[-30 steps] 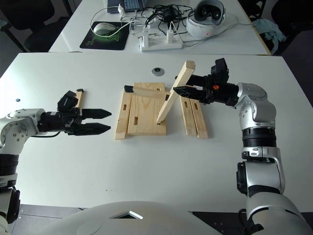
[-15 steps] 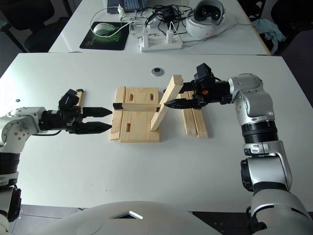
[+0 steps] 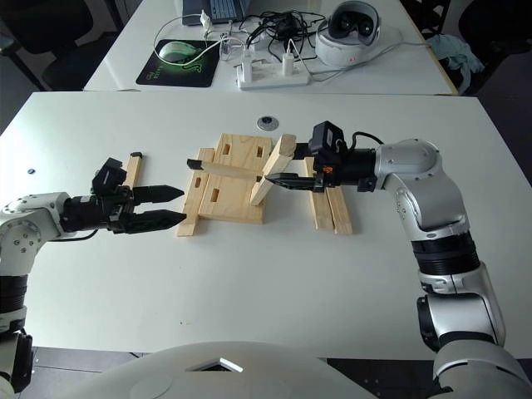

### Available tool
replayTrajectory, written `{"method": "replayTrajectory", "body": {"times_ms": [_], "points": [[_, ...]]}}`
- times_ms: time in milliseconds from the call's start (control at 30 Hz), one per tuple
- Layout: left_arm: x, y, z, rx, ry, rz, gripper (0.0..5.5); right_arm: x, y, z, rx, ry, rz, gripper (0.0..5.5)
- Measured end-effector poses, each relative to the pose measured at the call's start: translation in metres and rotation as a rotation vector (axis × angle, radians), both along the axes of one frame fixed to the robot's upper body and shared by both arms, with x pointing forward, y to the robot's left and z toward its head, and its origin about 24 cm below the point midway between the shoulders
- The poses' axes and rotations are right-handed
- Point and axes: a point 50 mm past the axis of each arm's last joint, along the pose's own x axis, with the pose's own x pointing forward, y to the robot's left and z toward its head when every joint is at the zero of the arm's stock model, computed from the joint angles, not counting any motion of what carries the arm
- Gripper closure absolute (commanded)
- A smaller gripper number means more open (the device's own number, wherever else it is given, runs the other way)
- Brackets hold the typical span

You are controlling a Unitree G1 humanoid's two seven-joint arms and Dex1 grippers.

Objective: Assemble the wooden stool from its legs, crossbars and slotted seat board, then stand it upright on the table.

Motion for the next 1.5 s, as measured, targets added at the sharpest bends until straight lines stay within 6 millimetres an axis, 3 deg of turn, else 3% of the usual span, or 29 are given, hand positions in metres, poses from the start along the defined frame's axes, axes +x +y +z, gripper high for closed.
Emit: {"method": "replayTrajectory", "body": {"times_ms": [333,733,1000,1500], "points": [[-0.007,-0.006,-0.009,-0.036,0.002,0.05,0.77,0.02,0.002,0.014,-0.111,0.078,-0.001,3.45],[-0.01,-0.006,-0.01,-0.05,0.006,0.058,0.77,0.017,-0.004,0.009,-0.108,0.039,-0.004,3.45],[-0.016,-0.005,-0.013,-0.044,0.015,0.085,0.77,0.02,-0.03,0.012,-0.232,0.108,-0.061,3.45],[-0.025,-0.013,-0.022,-0.089,0.028,0.118,0.77,0.026,-0.022,0.034,-0.313,0.105,-0.029,3.45]]}}
